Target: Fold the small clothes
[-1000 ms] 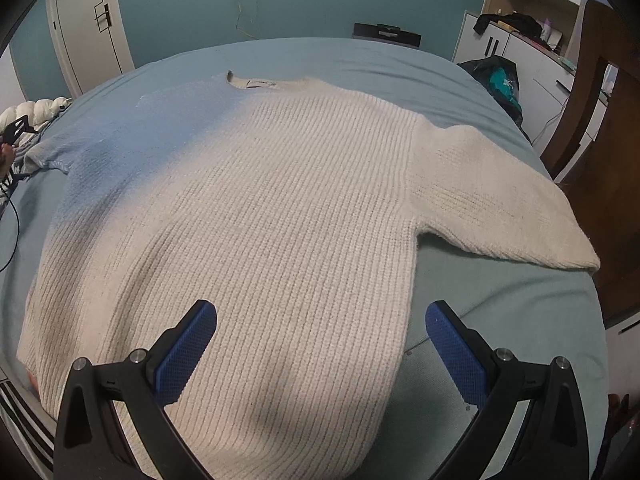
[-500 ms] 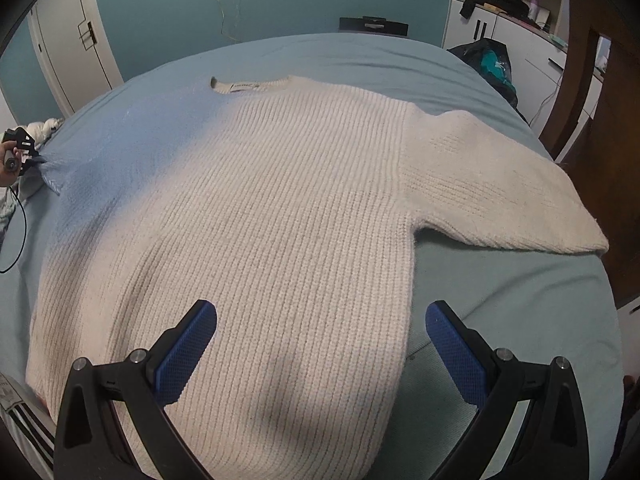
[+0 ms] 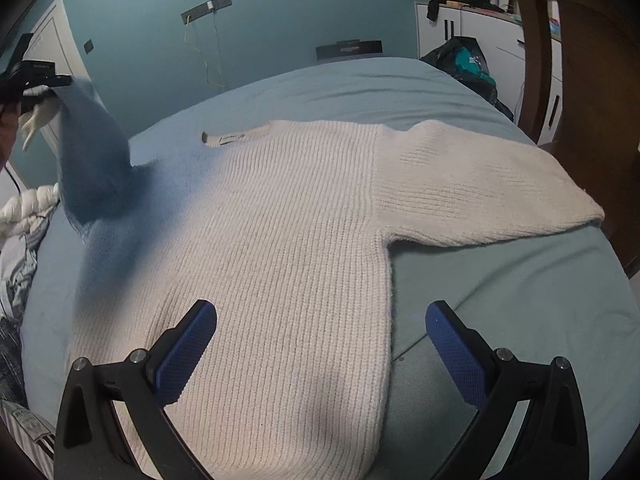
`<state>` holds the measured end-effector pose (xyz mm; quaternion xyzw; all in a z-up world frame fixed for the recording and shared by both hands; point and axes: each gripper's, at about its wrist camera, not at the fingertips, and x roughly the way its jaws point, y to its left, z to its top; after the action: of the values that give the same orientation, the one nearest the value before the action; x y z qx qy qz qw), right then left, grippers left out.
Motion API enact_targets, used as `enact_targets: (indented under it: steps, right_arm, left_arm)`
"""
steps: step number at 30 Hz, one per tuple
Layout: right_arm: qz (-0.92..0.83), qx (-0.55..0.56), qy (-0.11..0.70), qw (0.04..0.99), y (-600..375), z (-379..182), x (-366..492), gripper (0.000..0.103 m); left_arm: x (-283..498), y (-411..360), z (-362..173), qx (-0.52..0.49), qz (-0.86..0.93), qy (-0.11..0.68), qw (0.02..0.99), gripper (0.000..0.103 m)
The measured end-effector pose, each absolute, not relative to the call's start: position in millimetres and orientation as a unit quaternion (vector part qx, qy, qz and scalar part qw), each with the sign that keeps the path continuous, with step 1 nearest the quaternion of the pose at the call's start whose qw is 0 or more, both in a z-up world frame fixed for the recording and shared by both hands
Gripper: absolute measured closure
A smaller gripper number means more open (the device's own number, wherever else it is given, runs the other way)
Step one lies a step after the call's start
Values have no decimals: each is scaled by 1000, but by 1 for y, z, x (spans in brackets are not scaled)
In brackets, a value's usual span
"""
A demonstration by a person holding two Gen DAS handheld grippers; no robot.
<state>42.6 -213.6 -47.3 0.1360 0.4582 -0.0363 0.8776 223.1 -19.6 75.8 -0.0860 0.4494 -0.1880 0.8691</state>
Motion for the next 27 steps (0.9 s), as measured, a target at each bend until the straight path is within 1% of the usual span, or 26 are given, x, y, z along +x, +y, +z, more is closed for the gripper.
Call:
enact_targets:
  steps: [1, 3, 6, 8, 11, 13, 15, 18, 20, 22, 24, 25, 26, 27]
  right_arm:
    - [-36, 142, 458, 877, -217, -47, 41, 1]
    - [-37, 155, 457, 875, -221, -48, 39, 1]
    - [-37, 177, 450, 875, -229, -48, 35, 1]
    - [-40, 186, 450, 873, -231, -49, 35, 1]
    - [-40, 192, 459, 866, -232, -53, 38, 1]
    - [-34, 197, 465, 863, -232, -54, 37, 1]
    - [-14, 213, 469, 857, -232, -52, 39, 1]
    - [40, 279, 473, 835, -235, -52, 62, 1]
    - [77, 341, 493, 797, -236, -59, 103, 1]
    - [92, 423, 516, 739, -237, -80, 159, 1]
    - [66, 471, 522, 708, -239, -105, 208, 4]
    - [46, 474, 527, 704, -241, -116, 225, 10]
    - [13, 467, 540, 700, -242, -132, 248, 19]
    - [-8, 460, 550, 697, -241, -140, 258, 24]
  left_arm:
    - [205, -28, 58, -102, -198, 469, 855, 0]
    - [170, -39, 37, -108, -179, 472, 857, 0]
    - [130, -44, 30, -58, -109, 451, 884, 0]
    - [123, -21, 33, -32, -39, 432, 900, 0]
    - [103, -4, 47, -37, 51, 396, 916, 0]
    - [99, 20, 41, -46, 83, 377, 921, 0]
    - [101, 40, 26, -35, 104, 383, 917, 0]
    - [109, 66, 5, -26, 127, 410, 903, 0]
    - [110, 78, -6, -40, 149, 422, 894, 0]
    - [117, 102, -9, -70, 159, 425, 888, 0]
    - [119, 128, -12, -89, 168, 427, 884, 0]
    - [124, 136, -9, -92, 172, 426, 883, 0]
    - [127, 144, -9, -89, 175, 425, 884, 0]
    - [131, 153, -11, -82, 181, 424, 883, 0]
